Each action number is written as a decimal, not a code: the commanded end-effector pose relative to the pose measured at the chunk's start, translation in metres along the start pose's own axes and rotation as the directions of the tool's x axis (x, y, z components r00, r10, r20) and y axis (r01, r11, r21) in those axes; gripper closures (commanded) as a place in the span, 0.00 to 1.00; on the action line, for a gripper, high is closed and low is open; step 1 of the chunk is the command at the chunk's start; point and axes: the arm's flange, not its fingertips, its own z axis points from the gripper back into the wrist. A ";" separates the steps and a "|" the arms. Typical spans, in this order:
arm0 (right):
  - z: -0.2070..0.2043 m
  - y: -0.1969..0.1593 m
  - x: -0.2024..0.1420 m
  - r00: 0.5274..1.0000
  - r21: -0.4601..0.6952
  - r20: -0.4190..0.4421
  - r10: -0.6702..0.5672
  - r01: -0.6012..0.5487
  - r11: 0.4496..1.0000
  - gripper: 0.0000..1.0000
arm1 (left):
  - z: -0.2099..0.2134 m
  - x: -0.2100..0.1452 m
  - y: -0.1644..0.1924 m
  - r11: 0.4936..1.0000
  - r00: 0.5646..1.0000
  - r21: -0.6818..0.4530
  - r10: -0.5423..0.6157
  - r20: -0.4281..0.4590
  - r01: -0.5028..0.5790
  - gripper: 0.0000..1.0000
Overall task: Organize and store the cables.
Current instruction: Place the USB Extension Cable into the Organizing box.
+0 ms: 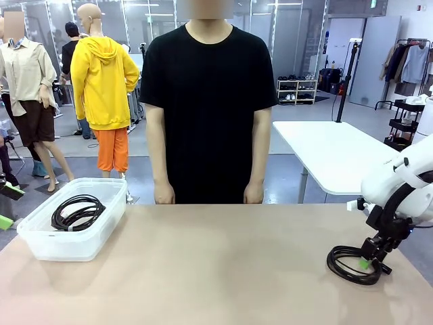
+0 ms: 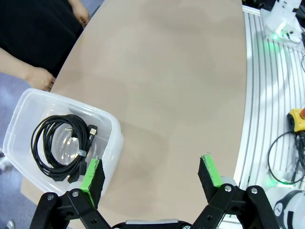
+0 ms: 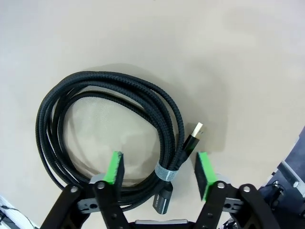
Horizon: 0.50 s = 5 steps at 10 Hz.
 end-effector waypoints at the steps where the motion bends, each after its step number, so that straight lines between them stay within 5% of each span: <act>1: 0.000 0.004 0.003 1.000 -0.027 -0.009 -0.007 0.007 1.000 1.00 | 0.001 0.000 0.001 1.000 1.000 -0.009 -0.015 0.018 0.015 0.00; 5: 0.003 0.005 0.007 1.000 -0.041 -0.015 -0.008 0.007 0.999 1.00 | 0.001 0.000 0.001 1.000 1.000 -0.009 -0.015 0.018 0.015 0.00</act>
